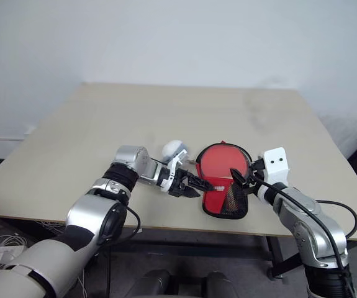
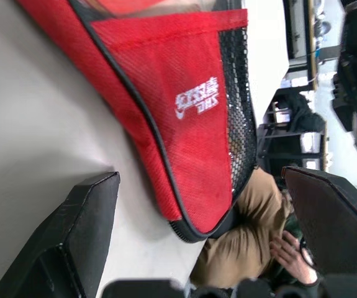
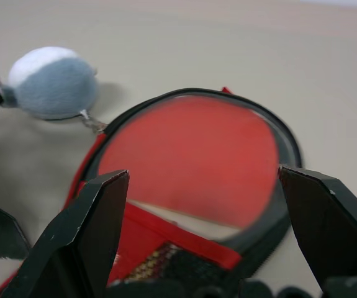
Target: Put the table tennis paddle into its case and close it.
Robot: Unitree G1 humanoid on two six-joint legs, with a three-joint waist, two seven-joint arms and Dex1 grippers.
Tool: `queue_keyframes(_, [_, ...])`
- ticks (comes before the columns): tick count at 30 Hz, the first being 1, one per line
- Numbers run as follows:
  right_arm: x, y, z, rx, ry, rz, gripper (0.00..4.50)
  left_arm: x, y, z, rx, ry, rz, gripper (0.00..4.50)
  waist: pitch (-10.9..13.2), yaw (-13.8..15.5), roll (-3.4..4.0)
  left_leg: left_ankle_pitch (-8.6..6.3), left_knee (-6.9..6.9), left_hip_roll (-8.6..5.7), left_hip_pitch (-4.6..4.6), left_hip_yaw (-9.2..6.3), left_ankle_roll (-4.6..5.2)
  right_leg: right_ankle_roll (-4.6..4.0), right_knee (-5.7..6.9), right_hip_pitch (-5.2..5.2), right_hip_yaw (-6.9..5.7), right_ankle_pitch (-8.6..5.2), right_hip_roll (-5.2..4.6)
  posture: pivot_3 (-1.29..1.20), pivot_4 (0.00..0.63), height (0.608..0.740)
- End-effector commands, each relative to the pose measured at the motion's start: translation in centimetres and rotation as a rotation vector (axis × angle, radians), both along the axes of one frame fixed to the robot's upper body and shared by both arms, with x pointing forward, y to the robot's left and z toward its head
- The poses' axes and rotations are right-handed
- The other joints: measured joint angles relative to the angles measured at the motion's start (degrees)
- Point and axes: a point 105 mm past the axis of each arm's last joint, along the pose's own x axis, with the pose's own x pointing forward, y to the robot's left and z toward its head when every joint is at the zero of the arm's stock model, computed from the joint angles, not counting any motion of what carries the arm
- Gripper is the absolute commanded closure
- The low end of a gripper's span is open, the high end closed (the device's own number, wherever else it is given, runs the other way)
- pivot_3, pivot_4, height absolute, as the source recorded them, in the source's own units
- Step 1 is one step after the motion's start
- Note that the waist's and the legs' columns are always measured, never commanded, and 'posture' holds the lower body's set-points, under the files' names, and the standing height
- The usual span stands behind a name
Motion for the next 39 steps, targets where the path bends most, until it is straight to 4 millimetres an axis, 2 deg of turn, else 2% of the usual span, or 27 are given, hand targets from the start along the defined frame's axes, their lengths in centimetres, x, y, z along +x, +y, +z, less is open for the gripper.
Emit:
queue_keyframes(1, [0.5, -0.9, 1.2, -0.02, -0.063, -0.041, 0.31, -0.8, -0.9, -0.9, -0.02, 0.034, -0.007, 0.03, -0.01, 0.38, 0.0, 0.0, 0.0, -0.02, 0.0, 0.0, 0.01, 0.0, -0.01, -0.02, -0.01, 0.0, -0.02, 0.0, 0.0, 0.74])
queue_keyframes(5, [0.7, -1.3, 1.1, -0.012, -0.061, -0.068, 0.31, -0.5, -1.1, -1.0, -0.044, 0.019, 0.008, 0.03, -0.04, 0.52, -0.01, -0.01, 0.01, -0.07, 0.03, -0.02, 0.02, 0.0, -0.05, 0.0, -0.06, 0.0, -0.11, 0.0, 0.0, 0.74])
queue_keyframes(8, [0.6, -1.5, 0.9, -0.012, -0.058, -0.078, 0.31, -0.2, -1.3, -1.2, -0.06, 0.0, 0.035, 0.93, -0.04, 0.51, 0.0, -0.01, 0.0, -0.1, 0.03, -0.02, 0.02, 0.01, -0.05, 0.01, -0.09, 0.01, -0.16, 0.0, 0.0, 0.74])
queue_keyframes(18, [0.8, -2.3, 0.5, -0.005, -0.052, -0.125, 0.31, -0.5, -2.0, -0.7, -0.121, 0.036, 0.04, 4.49, -0.04, 0.16, 0.01, 0.0, -0.02, -0.05, -0.1, 0.01, 0.0, 0.02, 0.03, -0.07, -0.04, 0.01, -0.09, 0.0, 0.0, 0.74])
queue_keyframes(24, [0.8, -2.5, 0.5, -0.002, -0.054, -0.138, 0.31, -0.5, -1.4, -0.4, -0.121, 0.037, 0.023, 4.49, -0.04, -0.01, 0.0, 0.0, -0.02, -0.05, -0.07, 0.01, 0.0, 0.02, 0.04, -0.06, -0.04, 0.01, -0.07, 0.0, 0.0, 0.74])
queue_keyframes(29, [0.5, -2.6, 0.9, 0.015, -0.068, -0.133, 0.31, -0.6, 0.1, 0.1, -0.1, 0.043, -0.016, 4.49, -0.04, -0.34, 0.01, 0.0, -0.03, -0.03, -0.07, 0.0, -0.02, 0.01, 0.05, -0.07, -0.03, 0.02, -0.04, 0.0, 0.0, 0.74])
queue_keyframes(33, [0.4, -2.4, 1.5, 0.022, -0.088, -0.116, 0.31, -2.3, 1.4, 0.8, -0.106, 0.049, -0.145, 4.49, -0.05, -0.43, 0.04, 0.0, -0.07, -0.01, -0.07, 0.04, -0.03, 0.0, 0.06, -0.09, 0.05, 0.02, -0.02, 0.0, 0.0, 0.74])
queue_keyframes(39, [0.6, -2.6, 1.4, 0.011, -0.086, -0.125, 0.31, -4.0, 2.3, 1.5, -0.117, 0.059, -0.221, 4.49, -0.04, -0.32, 0.05, -0.01, -0.06, 0.01, -0.09, 0.03, -0.05, -0.01, 0.04, -0.12, 0.06, 0.01, -0.05, 0.0, 0.0, 0.74])
